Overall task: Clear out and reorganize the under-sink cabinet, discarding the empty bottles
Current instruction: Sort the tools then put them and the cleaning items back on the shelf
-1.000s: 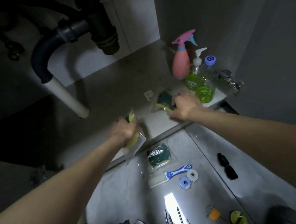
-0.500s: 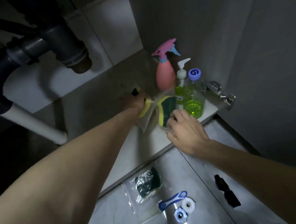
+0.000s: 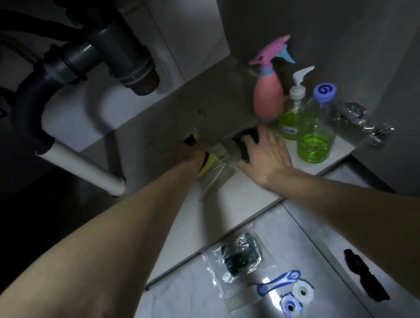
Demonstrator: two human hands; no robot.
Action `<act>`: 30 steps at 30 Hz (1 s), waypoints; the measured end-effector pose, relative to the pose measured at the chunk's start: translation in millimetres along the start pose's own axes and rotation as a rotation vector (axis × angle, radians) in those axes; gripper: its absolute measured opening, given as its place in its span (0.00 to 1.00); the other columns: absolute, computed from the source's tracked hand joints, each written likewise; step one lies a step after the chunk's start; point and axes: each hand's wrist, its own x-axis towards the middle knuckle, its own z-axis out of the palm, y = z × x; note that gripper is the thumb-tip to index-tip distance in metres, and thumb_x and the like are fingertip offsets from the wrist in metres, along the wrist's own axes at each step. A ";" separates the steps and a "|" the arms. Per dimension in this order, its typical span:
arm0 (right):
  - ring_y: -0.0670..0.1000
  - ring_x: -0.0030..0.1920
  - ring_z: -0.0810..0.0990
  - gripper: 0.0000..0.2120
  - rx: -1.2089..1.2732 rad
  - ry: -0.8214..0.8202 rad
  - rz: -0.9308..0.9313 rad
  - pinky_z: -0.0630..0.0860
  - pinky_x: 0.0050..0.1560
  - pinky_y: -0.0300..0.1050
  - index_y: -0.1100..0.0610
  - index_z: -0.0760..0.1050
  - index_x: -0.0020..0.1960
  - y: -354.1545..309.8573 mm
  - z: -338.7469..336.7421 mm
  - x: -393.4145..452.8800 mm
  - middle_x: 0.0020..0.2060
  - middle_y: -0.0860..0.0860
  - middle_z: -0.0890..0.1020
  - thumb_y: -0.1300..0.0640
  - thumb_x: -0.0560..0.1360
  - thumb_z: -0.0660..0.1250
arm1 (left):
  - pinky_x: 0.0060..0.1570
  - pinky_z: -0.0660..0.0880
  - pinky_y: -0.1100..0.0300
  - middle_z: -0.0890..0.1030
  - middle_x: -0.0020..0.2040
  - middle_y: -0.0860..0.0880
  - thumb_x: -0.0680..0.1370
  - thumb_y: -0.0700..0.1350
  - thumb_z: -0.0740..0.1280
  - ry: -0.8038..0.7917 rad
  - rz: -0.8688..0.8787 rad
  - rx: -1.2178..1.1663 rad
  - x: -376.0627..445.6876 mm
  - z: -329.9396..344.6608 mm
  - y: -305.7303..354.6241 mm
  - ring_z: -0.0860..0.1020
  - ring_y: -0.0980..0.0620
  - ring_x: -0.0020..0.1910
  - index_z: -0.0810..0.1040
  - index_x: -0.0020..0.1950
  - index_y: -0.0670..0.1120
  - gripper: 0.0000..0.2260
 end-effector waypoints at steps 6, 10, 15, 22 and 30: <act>0.61 0.64 0.70 0.26 0.006 -0.049 0.094 0.72 0.57 0.54 0.55 0.67 0.67 6.7 8.6 -8.2 0.64 0.59 0.69 0.51 0.72 0.69 | 0.66 0.70 0.50 0.74 0.68 0.39 0.77 0.56 0.67 -0.046 -0.061 0.000 14.3 -8.1 -6.7 0.74 0.39 0.65 0.72 0.70 0.43 0.26; 0.61 0.70 0.66 0.28 -0.062 0.019 0.082 0.70 0.66 0.57 0.57 0.66 0.69 22.5 10.6 -41.6 0.72 0.60 0.66 0.57 0.71 0.70 | 0.62 0.72 0.54 0.74 0.68 0.40 0.78 0.56 0.66 -0.105 0.005 -0.004 6.3 10.3 12.0 0.75 0.39 0.64 0.71 0.71 0.42 0.27; 0.61 0.78 0.57 0.30 -0.185 0.051 -0.012 0.59 0.75 0.56 0.61 0.64 0.75 32.9 12.2 -71.8 0.78 0.62 0.60 0.62 0.73 0.64 | 0.62 0.71 0.57 0.75 0.66 0.41 0.77 0.57 0.68 -0.116 0.071 -0.126 -17.4 48.3 44.3 0.75 0.40 0.64 0.73 0.68 0.41 0.26; 0.60 0.79 0.52 0.32 -0.172 0.011 0.001 0.54 0.77 0.56 0.61 0.57 0.79 45.9 8.3 -86.8 0.80 0.61 0.53 0.51 0.79 0.56 | 0.71 0.65 0.47 0.69 0.74 0.42 0.80 0.58 0.60 -0.263 0.138 -0.158 -27.8 78.4 69.7 0.68 0.41 0.72 0.64 0.77 0.46 0.28; 0.58 0.77 0.59 0.26 -0.116 0.026 -0.071 0.56 0.77 0.53 0.58 0.64 0.76 51.8 5.5 -90.1 0.78 0.59 0.60 0.55 0.79 0.59 | 0.53 0.76 0.59 0.84 0.55 0.45 0.75 0.51 0.72 -0.250 0.335 0.034 -44.0 78.2 34.2 0.81 0.47 0.55 0.82 0.58 0.46 0.15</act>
